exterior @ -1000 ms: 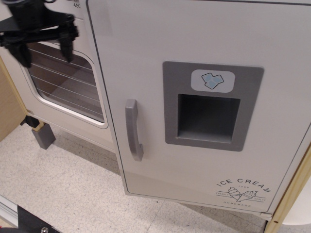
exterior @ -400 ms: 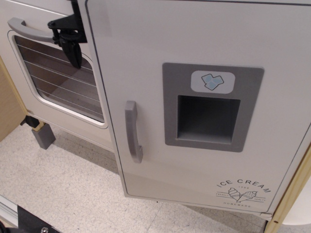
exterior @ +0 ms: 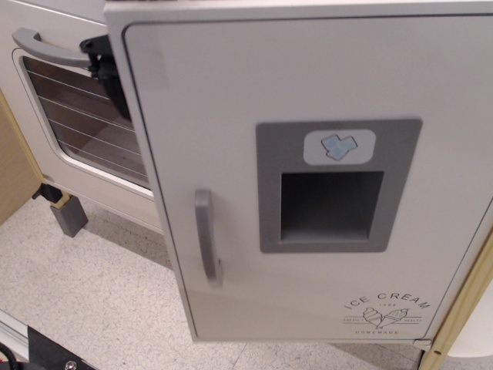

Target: Open fridge

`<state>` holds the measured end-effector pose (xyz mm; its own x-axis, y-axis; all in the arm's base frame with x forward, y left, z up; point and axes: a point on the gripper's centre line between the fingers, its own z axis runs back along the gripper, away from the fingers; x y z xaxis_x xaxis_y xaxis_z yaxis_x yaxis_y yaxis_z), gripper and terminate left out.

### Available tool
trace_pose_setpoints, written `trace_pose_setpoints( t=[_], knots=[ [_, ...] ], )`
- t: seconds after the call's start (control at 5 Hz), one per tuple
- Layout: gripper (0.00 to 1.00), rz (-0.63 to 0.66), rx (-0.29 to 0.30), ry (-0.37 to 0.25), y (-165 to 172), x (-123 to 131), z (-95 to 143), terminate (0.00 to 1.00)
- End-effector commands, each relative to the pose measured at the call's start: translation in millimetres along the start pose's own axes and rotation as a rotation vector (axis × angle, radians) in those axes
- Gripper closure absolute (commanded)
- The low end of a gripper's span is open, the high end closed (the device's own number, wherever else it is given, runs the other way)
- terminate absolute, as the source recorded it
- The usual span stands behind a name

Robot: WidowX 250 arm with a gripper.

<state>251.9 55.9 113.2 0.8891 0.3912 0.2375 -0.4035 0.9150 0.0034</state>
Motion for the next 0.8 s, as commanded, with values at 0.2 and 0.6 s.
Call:
trace_pose_setpoints(
  t=[0.2,0.6],
  knots=[
    [0.0,-0.2,-0.061,0.014,-12.5,-67.4,25.4,0.0],
    [0.0,-0.29,-0.075,0.081,-23.3,-90.1,28.5,0.0]
  ],
)
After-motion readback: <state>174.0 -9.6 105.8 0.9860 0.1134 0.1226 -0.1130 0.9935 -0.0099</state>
